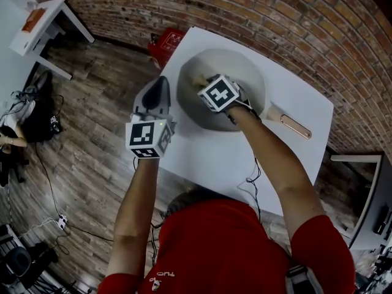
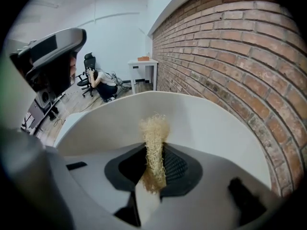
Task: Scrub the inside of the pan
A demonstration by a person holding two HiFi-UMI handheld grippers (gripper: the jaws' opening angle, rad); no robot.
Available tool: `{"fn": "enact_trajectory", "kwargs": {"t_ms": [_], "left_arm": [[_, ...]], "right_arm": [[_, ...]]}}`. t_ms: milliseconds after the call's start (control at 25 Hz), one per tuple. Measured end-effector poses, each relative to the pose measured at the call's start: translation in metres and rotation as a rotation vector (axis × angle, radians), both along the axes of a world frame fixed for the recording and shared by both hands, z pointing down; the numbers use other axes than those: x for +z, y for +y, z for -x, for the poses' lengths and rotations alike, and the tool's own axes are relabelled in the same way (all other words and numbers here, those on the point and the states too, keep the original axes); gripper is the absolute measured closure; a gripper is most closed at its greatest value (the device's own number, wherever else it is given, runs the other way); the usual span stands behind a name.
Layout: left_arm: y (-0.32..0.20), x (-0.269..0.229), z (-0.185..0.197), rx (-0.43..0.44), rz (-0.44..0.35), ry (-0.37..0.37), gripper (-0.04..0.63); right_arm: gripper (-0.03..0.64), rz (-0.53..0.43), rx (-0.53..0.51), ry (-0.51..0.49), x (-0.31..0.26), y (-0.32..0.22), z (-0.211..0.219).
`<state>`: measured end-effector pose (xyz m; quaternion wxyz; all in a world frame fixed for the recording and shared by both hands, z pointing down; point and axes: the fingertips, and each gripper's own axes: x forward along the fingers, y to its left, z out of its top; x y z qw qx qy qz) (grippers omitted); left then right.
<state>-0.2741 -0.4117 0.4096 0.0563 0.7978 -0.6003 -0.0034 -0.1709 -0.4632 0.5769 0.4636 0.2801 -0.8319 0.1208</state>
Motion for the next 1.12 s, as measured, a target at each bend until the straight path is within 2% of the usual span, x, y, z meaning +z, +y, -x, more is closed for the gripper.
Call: {"fn": "enact_trajectory", "kwargs": {"t_ms": [280, 480, 600, 720, 920, 1000, 1120], "left_arm": [[0.006, 0.002, -0.003, 0.001, 0.008, -0.008, 0.583], [0.009, 0.007, -0.009, 0.006, 0.024, -0.019, 0.583], [0.012, 0.009, -0.013, 0.007, 0.027, -0.016, 0.583], [0.014, 0.008, -0.014, 0.007, 0.024, -0.014, 0.583], [0.02, 0.006, -0.017, -0.003, 0.022, -0.01, 0.583], [0.022, 0.007, -0.019, -0.007, 0.021, -0.01, 0.583], [0.026, 0.007, -0.02, -0.011, 0.024, -0.013, 0.583]], "right_arm": [[0.53, -0.045, 0.144, 0.029, -0.007, -0.033, -0.061], [0.53, -0.054, 0.18, 0.015, -0.018, -0.03, -0.076], [0.531, -0.058, 0.128, -0.023, -0.029, -0.01, -0.062], [0.53, -0.056, 0.031, -0.056, -0.037, 0.017, -0.036], [0.53, -0.005, -0.106, -0.084, -0.033, 0.06, 0.006], [0.531, 0.01, -0.148, -0.066, -0.027, 0.068, 0.014], [0.531, 0.002, -0.163, 0.008, -0.015, 0.065, 0.005]]}}
